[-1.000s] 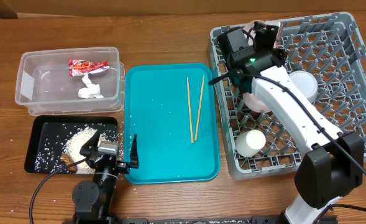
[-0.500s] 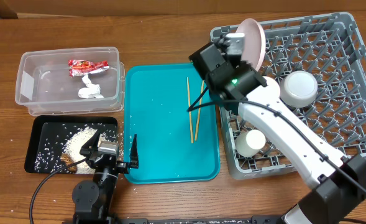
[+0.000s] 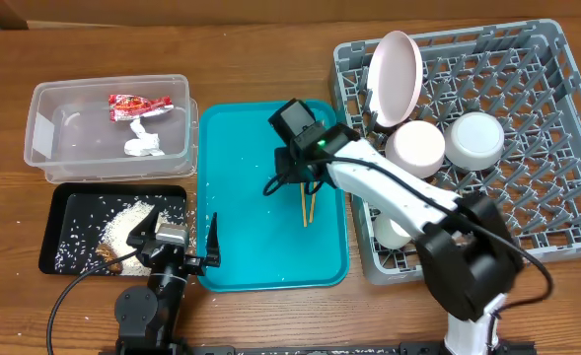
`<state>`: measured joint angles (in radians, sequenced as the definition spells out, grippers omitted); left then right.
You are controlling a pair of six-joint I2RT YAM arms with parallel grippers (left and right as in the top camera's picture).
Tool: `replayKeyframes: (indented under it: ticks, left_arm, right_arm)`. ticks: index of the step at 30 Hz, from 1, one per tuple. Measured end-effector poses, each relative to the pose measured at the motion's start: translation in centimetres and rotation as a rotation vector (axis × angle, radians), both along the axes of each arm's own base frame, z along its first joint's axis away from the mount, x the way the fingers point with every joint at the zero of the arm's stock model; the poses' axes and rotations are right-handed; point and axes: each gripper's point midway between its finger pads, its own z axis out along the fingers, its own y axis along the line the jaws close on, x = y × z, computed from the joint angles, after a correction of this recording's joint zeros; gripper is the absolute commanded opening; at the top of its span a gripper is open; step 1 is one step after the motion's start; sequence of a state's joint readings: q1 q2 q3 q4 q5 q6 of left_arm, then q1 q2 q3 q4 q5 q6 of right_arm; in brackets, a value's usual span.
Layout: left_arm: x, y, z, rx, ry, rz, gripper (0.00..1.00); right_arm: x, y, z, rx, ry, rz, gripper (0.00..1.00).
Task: Sort waste into correct bins and load items into the dishwasher
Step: 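Move the right gripper down to the chopsticks on the teal tray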
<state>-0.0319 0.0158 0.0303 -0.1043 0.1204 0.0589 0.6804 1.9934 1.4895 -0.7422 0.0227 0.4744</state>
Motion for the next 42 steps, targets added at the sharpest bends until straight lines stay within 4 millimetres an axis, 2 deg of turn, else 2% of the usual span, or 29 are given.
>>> replayKeyframes:
  ticks: [4, 7, 12, 14, 15, 25, 28, 31, 33, 34, 35, 37, 39, 41, 42]
  left_arm:
    - [0.0, 0.0, 0.0, 0.0, 0.0, 0.0, 1.0]
    - [0.0, 0.0, 0.0, 0.0, 0.0, 0.0, 1.0]
    - [0.0, 0.0, 0.0, 0.0, 0.0, 0.0, 1.0]
    - [0.0, 0.0, 0.0, 0.0, 0.0, 0.0, 1.0]
    - [0.0, 0.0, 0.0, 0.0, 0.0, 0.0, 1.0]
    - [0.0, 0.0, 0.0, 0.0, 0.0, 0.0, 1.0]
    - [0.0, 0.0, 0.0, 0.0, 0.0, 0.0, 1.0]
    - [0.0, 0.0, 0.0, 0.0, 0.0, 0.0, 1.0]
    - [0.0, 0.0, 0.0, 0.0, 0.0, 0.0, 1.0]
    - [0.0, 0.0, 0.0, 0.0, 0.0, 0.0, 1.0]
    - [0.0, 0.0, 0.0, 0.0, 0.0, 0.0, 1.0]
    - [0.0, 0.0, 0.0, 0.0, 0.0, 0.0, 1.0]
    - [0.0, 0.0, 0.0, 0.0, 0.0, 0.0, 1.0]
    - [0.0, 0.0, 0.0, 0.0, 0.0, 0.0, 1.0]
    - [0.0, 0.0, 0.0, 0.0, 0.0, 0.0, 1.0]
  right_arm:
    - [-0.4, -0.3, -2.7, -0.035, 0.055, -0.023, 0.42]
    - [-0.7, -0.6, -4.1, -0.052, 0.087, -0.047, 0.3]
    - [-1.1, -0.5, -4.4, -0.029, 0.126, -0.069, 0.27]
    - [-1.7, -0.7, -4.6, -0.032, 0.156, -0.087, 0.08]
    - [-2.0, -0.9, -4.7, -0.034, 0.171, -0.098, 0.04]
    - [-3.5, -1.6, -4.4, -0.057, 0.251, -0.161, 0.04]
    - [-2.8, -1.3, -2.2, -0.038, 0.205, -0.131, 0.04]
    - [-1.0, -0.9, 3.0, 0.013, 0.068, -0.098, 0.04]
    - [0.2, -1.1, 7.7, 0.053, -0.052, -0.085, 0.04]
    - [0.9, -2.0, 10.6, 0.069, -0.121, -0.083, 0.04]
    - [1.2, -2.8, 12.2, 0.074, -0.159, -0.087, 0.04]
    - [2.4, -5.9, 15.6, 0.062, -0.243, -0.121, 0.04]
    - [3.4, -8.7, 16.6, 0.028, -0.27, -0.158, 0.04]
    - [4.2, -11.2, 15.7, -0.002, -0.241, -0.184, 0.04]
    - [4.6, -11.9, 15.0, -0.003, -0.218, -0.184, 0.09]
